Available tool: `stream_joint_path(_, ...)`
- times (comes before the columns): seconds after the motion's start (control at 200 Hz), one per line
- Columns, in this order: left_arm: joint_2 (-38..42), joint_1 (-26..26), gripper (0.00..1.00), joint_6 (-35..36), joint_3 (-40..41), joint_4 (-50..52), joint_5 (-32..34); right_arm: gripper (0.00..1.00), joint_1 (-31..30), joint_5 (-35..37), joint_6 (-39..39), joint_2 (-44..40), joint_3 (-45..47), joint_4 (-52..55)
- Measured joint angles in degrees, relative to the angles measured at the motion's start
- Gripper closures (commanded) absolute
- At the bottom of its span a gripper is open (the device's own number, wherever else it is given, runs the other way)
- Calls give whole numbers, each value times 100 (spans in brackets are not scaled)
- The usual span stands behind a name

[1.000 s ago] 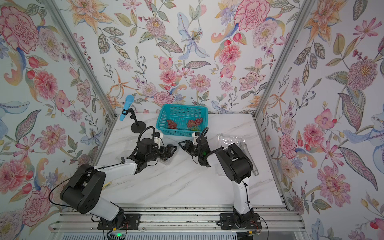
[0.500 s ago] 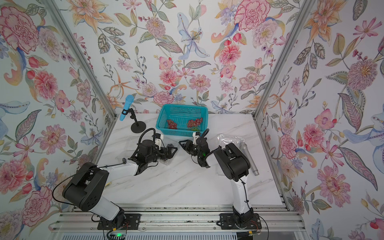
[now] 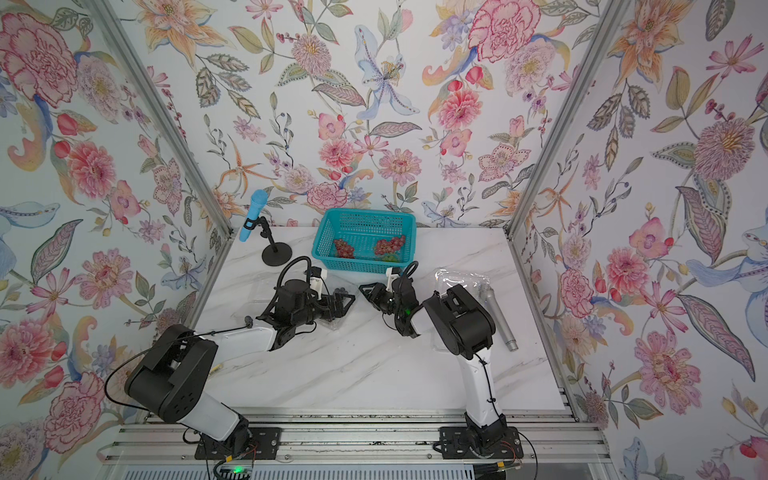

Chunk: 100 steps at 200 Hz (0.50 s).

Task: Pack grapes into containers
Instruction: Close the packing box at the center of the board.

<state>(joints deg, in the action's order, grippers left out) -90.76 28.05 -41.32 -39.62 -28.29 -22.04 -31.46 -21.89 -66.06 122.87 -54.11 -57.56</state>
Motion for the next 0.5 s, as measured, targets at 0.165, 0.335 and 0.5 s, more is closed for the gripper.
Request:
stream_joint_path(0.165, 0, 0, 0, 20, 0, 13, 2, 68, -39, 31, -48, 37, -26, -96)
stream_joint_path(0.335, 0, 0, 0, 37, 0, 15, 4, 73, -55, 31, -116, 68, -26, -192)
stream_joint_path(0.5, 0, 0, 0, 42, 0, 15, 7, 79, -79, 55, -219, 105, -26, -328)
